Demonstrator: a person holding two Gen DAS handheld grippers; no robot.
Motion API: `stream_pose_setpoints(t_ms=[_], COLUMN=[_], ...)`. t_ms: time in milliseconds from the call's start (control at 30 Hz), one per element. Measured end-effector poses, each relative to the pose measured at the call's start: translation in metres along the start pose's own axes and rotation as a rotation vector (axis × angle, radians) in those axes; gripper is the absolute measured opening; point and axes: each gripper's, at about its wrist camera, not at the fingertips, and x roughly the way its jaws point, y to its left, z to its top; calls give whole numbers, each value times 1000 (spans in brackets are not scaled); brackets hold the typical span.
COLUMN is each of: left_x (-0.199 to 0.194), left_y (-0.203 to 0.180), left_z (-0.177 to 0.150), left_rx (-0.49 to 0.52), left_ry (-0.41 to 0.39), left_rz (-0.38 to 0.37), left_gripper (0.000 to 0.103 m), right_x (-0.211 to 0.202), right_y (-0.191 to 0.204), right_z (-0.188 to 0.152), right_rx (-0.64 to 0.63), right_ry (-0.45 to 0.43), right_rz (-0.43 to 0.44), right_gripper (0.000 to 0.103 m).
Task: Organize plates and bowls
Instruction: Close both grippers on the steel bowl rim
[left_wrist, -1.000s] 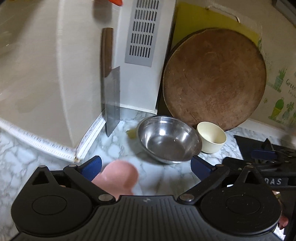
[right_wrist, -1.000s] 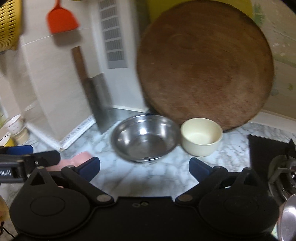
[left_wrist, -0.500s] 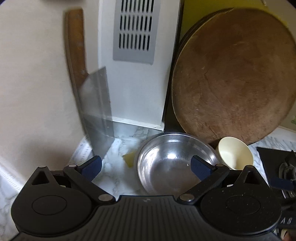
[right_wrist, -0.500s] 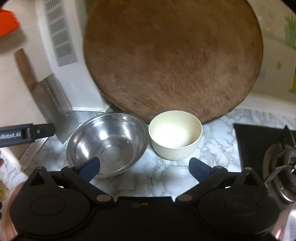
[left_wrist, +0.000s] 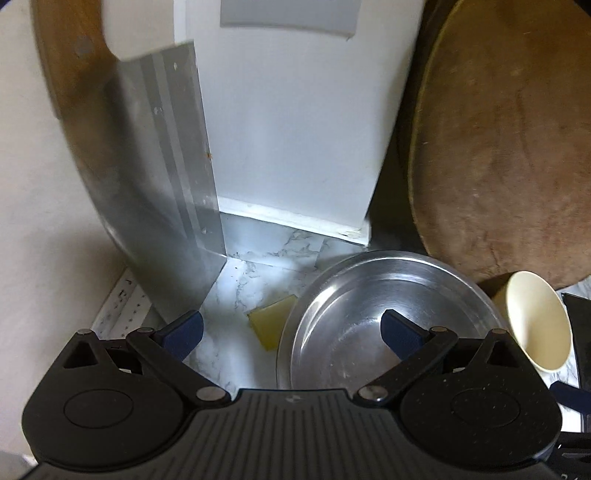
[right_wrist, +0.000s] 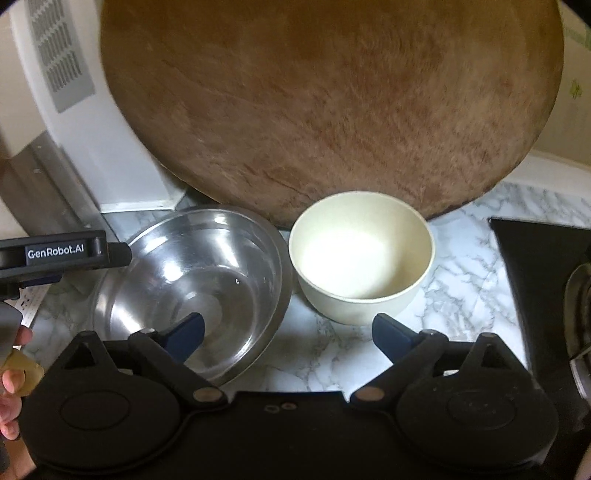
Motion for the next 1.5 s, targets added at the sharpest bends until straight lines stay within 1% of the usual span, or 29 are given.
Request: stream_pose_setpoints(t_ms=[67, 200, 233, 267, 300, 333, 367, 400, 433, 467, 500, 567, 600, 633, 733, 867, 1000, 1100, 1233, 1367, 1500], left_x=[8, 20, 22, 23, 25, 26, 27, 28, 30, 32, 34, 35, 35, 34, 32, 27, 21, 10, -4, -24, -49], left_y=[2, 4, 4, 4, 4, 4, 3, 3, 2, 2, 2, 2, 2, 1, 2, 2, 4, 4, 2, -3, -9], left_z=[2, 5, 5, 5, 5, 5, 5, 5, 5, 5, 5, 4, 3, 2, 1, 0, -2, -4, -6, -13, -21], left_rx=[-16, -30, -30, -30, -31, -33, -36, -38, -41, -47, -55, -55, -50, -46, -47, -29, -19, -8, 4, 16, 30], left_ry=[15, 43, 46, 52, 60, 65, 68, 72, 82, 95, 103, 111, 109, 104, 101, 101, 94, 78, 78, 80, 63], left_rz=[3, -8, -9, -14, -16, -12, -8, -8, -12, -18, -27, -39, -38, -32, -32, -24, -27, -31, -41, -50, -64], left_gripper=[103, 102, 99, 93, 91, 87, 78, 73, 64, 57, 53, 41, 39, 34, 28, 26, 24, 23, 23, 23, 23], right_x=[7, 18, 20, 21, 23, 24, 26, 27, 28, 28, 29, 29, 30, 30, 29, 29, 27, 23, 13, -3, -24], right_y=[1, 3, 4, 4, 5, 4, 3, 2, 2, 2, 2, 3, 3, 3, 4, 8, 15, 17, 19, 16, 14], right_z=[1, 1, 1, 1, 1, 1, 2, 2, 2, 2, 2, 3, 3, 4, 4, 3, 2, 1, -1, -6, -13], right_rx=[15, 26, 28, 31, 37, 49, 60, 71, 80, 90, 90, 91, 95, 100, 100, 92, 61, 45, 20, 15, -1], right_ry=[12, 35, 39, 41, 43, 46, 50, 57, 62, 67, 65, 63, 63, 62, 63, 58, 44, 29, 21, 21, 8], right_rz=[-2, 3, 4, 4, 6, 11, 19, 29, 35, 23, 23, 25, 26, 29, 37, 47, 22, 12, 3, 7, 12], right_gripper=[92, 81, 80, 75, 70, 69, 64, 59, 58, 57, 54, 51, 48, 46, 39, 30, 26, 24, 22, 22, 22])
